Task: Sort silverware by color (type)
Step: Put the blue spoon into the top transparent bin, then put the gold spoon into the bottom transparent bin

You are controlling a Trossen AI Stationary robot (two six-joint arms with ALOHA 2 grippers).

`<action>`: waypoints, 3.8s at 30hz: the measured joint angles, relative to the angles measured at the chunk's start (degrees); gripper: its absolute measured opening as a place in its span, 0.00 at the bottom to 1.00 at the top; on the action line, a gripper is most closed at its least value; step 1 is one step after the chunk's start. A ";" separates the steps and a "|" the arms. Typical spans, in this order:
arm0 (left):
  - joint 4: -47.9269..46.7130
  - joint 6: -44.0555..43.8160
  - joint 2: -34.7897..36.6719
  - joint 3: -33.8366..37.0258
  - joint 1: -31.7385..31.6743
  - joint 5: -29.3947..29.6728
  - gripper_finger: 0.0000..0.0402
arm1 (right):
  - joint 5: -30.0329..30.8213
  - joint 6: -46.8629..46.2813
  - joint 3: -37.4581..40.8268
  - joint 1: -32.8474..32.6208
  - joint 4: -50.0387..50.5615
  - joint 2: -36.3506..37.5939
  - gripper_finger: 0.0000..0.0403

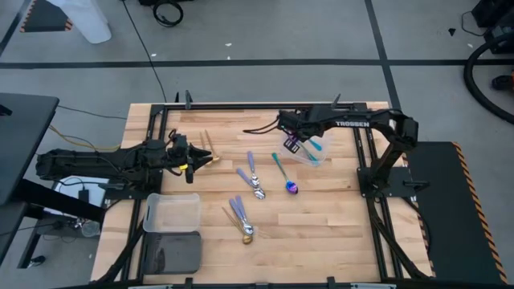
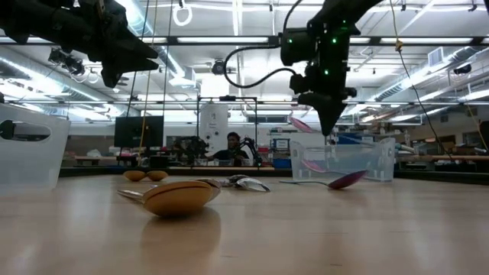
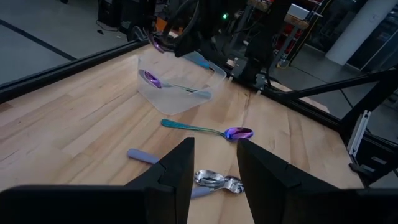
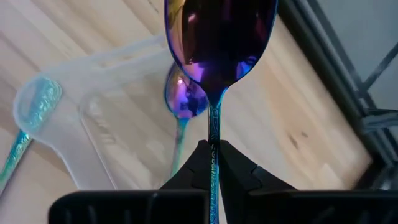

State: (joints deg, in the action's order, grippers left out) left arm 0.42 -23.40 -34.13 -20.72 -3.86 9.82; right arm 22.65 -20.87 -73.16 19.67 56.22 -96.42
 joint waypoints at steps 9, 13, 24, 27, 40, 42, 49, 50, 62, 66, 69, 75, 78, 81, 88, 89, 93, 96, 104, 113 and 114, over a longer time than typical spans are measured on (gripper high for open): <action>-0.38 -0.02 0.00 0.01 0.00 0.00 0.32 | -2.05 -1.32 5.65 1.05 -4.50 0.00 0.04; -0.36 -0.01 0.00 0.01 -0.02 0.02 0.32 | -4.18 -2.08 7.18 1.53 -5.19 0.00 0.04; -0.32 -0.02 0.00 0.00 -0.02 0.00 0.32 | -10.75 -4.20 12.14 4.35 -11.09 0.00 0.05; -0.32 -0.02 0.00 0.01 -0.02 0.00 0.32 | -12.61 -4.87 13.67 5.19 -13.01 0.00 0.06; -0.30 0.04 0.00 0.01 -0.02 0.02 0.32 | -14.36 -3.47 10.21 6.31 -7.66 0.04 0.30; -0.29 0.06 0.00 0.01 -0.02 0.02 0.32 | -13.26 -3.24 8.43 5.92 -6.39 0.05 0.32; -0.30 0.08 0.00 0.01 -0.02 0.02 0.32 | -11.51 -1.32 3.18 4.37 -3.74 0.09 0.34; -0.30 0.08 0.00 0.01 -0.03 0.02 0.32 | -11.51 -1.01 2.53 4.06 -3.64 0.09 0.34; -14.59 -6.14 -4.52 0.03 -3.83 3.11 0.32 | -9.00 13.68 -0.14 -3.87 -18.13 0.11 0.34; -16.92 -8.74 -7.77 0.03 -7.31 -4.07 0.32 | -10.22 14.71 -0.14 -7.16 -20.23 0.11 0.34; -17.01 -9.76 -11.14 0.03 -8.20 -12.05 0.32 | -10.61 17.58 0.23 -10.61 -21.82 0.11 0.34; -19.38 -10.50 -16.77 -2.66 -7.21 -13.59 0.32 | -10.92 23.01 1.75 -18.49 -28.50 0.09 0.34; -21.47 -12.07 -19.60 -6.19 -7.20 -10.60 0.32 | -10.91 22.91 2.23 -21.53 -30.96 0.09 0.34; -24.07 -12.44 -23.25 -8.71 -7.17 -8.29 0.32 | -10.78 21.73 3.75 -24.13 -35.17 0.11 0.34; -27.68 -11.04 -33.50 -13.56 -5.67 -5.86 0.32 | -7.39 21.35 10.17 -28.17 -44.32 0.07 0.34; -28.45 -10.18 -34.91 -14.60 -5.26 -4.88 0.32 | -7.14 21.51 10.94 -28.34 -45.18 0.04 0.34; -33.68 -5.65 -40.09 -18.61 -3.56 -0.27 0.32 | -6.97 21.99 13.30 -28.34 -48.97 0.07 0.34; -34.88 -2.21 -43.36 -20.74 -2.15 1.82 0.32 | -6.86 22.10 13.97 -27.81 -49.81 0.02 0.34; -35.47 4.97 -50.92 -21.47 0.55 8.58 0.32 | -7.25 22.52 13.98 -27.00 -51.16 0.04 0.34; -35.51 6.11 -55.82 -21.19 1.25 11.91 0.32 | -7.73 22.47 14.01 -26.98 -52.61 0.04 0.34; -35.51 6.22 -56.38 -21.19 1.25 11.99 0.32 | -7.73 22.48 14.12 -26.98 -52.62 0.05 0.34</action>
State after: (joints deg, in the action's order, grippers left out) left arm -35.09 -17.18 -90.50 -41.91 -2.61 21.81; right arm 14.92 1.62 -59.04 -7.31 3.60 -96.37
